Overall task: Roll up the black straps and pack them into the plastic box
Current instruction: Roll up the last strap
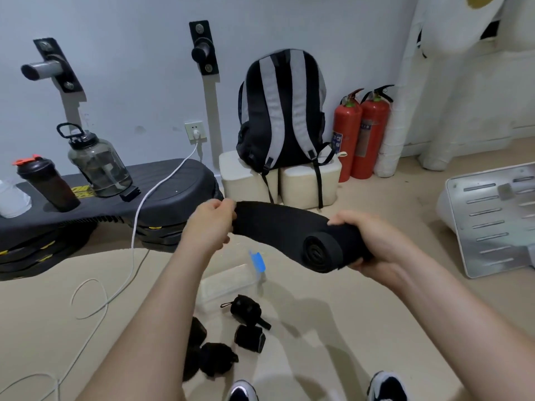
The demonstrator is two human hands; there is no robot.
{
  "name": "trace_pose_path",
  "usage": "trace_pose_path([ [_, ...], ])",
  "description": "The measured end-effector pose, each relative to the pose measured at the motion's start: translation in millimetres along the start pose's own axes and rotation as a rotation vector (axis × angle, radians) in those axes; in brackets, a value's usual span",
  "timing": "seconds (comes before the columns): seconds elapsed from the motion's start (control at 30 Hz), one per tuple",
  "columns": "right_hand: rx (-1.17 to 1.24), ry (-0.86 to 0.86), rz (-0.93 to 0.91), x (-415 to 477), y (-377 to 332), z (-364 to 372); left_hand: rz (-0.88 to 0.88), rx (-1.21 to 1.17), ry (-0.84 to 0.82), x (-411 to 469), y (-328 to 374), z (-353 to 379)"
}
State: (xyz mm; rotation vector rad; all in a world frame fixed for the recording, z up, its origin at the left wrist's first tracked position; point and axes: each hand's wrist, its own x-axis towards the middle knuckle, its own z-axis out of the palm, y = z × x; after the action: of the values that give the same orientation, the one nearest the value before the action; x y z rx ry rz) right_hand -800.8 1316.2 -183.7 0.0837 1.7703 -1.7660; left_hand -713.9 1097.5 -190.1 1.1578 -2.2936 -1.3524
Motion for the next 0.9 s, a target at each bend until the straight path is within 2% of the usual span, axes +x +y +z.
trace_pose_path([
  [0.1, 0.139, 0.007, 0.031, 0.6, -1.6, 2.9, -0.093, 0.073, -0.788, -47.2, 19.7, 10.1],
  [0.13, 0.169, 0.004, 0.023, 0.3, -1.8, 4.7, -0.094, 0.048, -0.952, -55.2, 18.8, 19.9],
  [0.17, 0.195, 0.000, 0.008, -0.4, -2.4, 6.4, -0.089, -0.055, -1.036, -58.8, 16.6, 30.5],
  [0.2, 0.219, -0.004, -0.014, -1.9, -3.1, 7.6, -0.096, -0.217, -1.042, -59.2, 14.5, 40.7],
  [0.27, 0.245, -0.020, -0.085, -3.4, -3.7, 7.4, -0.139, -0.525, -0.933, -55.3, 15.6, 52.8],
  [0.4, 0.132, -0.151, -0.219, -4.7, 1.8, 13.1, -0.224, -0.814, -0.685, -50.3, 17.4, 62.6],
  [0.5, 0.046, -0.217, -0.279, -7.3, 4.8, 19.5, -0.226, -1.030, -0.588, -48.3, 20.0, 63.2],
  [0.63, -0.022, -0.264, -0.307, -11.1, 2.9, 19.2, -0.095, -1.001, -0.446, -41.4, 18.3, 61.6],
  [0.8, -0.052, -0.229, -0.263, -10.8, 4.3, 24.3, 0.097, -0.810, -0.309, -38.9, 23.4, 53.0],
  [0.9, -0.062, -0.180, -0.260, -5.1, 5.1, 25.8, 0.231, -0.678, -0.295, -40.6, 25.1, 48.5],
])
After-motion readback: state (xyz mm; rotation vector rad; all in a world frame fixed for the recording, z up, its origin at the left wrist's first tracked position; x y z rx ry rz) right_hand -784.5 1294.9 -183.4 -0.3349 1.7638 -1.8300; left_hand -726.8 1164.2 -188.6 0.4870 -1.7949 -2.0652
